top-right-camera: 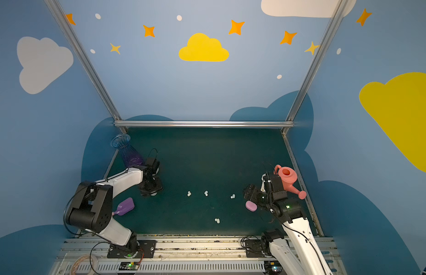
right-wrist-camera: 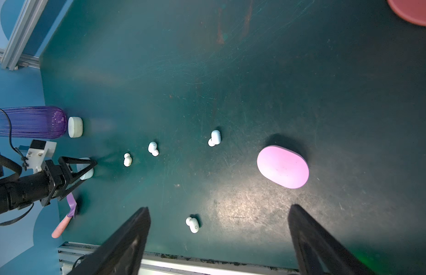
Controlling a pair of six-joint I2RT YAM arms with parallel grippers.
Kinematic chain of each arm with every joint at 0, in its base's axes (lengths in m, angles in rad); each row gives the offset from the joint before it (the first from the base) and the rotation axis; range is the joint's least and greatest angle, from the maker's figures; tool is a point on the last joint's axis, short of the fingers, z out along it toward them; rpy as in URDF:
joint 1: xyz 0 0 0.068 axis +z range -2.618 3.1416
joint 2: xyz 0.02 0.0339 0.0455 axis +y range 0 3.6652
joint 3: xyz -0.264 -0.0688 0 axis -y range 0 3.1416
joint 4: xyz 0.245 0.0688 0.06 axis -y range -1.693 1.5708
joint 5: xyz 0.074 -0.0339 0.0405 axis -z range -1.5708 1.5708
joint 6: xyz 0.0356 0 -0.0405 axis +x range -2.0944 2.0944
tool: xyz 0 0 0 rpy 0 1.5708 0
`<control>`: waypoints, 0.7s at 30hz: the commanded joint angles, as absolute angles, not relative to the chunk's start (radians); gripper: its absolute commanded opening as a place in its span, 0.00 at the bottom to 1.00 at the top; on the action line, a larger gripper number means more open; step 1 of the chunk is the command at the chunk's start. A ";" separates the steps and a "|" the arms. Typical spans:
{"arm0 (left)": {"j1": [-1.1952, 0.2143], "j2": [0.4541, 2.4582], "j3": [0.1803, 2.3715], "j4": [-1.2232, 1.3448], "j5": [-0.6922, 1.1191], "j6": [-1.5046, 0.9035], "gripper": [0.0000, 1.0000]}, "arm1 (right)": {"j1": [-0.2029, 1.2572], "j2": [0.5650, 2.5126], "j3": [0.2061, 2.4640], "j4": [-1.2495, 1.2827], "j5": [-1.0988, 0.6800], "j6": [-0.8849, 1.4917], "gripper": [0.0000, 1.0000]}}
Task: Insert wireless bluetooth earbuds into charging case
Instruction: Pick up the charging case from the middle-left of the table.
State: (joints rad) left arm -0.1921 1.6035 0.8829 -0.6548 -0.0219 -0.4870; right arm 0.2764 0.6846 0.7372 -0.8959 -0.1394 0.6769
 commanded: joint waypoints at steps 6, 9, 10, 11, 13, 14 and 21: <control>-0.186 1.632 0.913 -0.663 -0.037 -0.482 0.54 | 0.272 0.674 0.753 -0.920 -0.127 0.681 0.89; -0.185 1.642 0.906 -0.655 -0.018 -0.477 0.47 | 0.272 0.678 0.755 -0.920 -0.126 0.680 0.89; -0.187 1.643 0.904 -0.652 -0.009 -0.476 0.47 | 0.272 0.678 0.756 -0.919 -0.126 0.680 0.89; -0.188 1.643 0.901 -0.647 0.004 -0.473 0.47 | 0.272 0.678 0.755 -0.919 -0.127 0.681 0.89; -0.200 1.638 0.895 -0.635 0.027 -0.468 0.48 | 0.272 0.677 0.755 -0.920 -0.125 0.681 0.89; -0.206 1.635 0.893 -0.631 0.034 -0.469 0.49 | 0.272 0.679 0.755 -0.919 -0.124 0.681 0.89; -0.213 1.623 0.894 -0.631 0.000 -0.463 0.66 | 0.272 0.685 0.759 -0.917 -0.126 0.684 0.89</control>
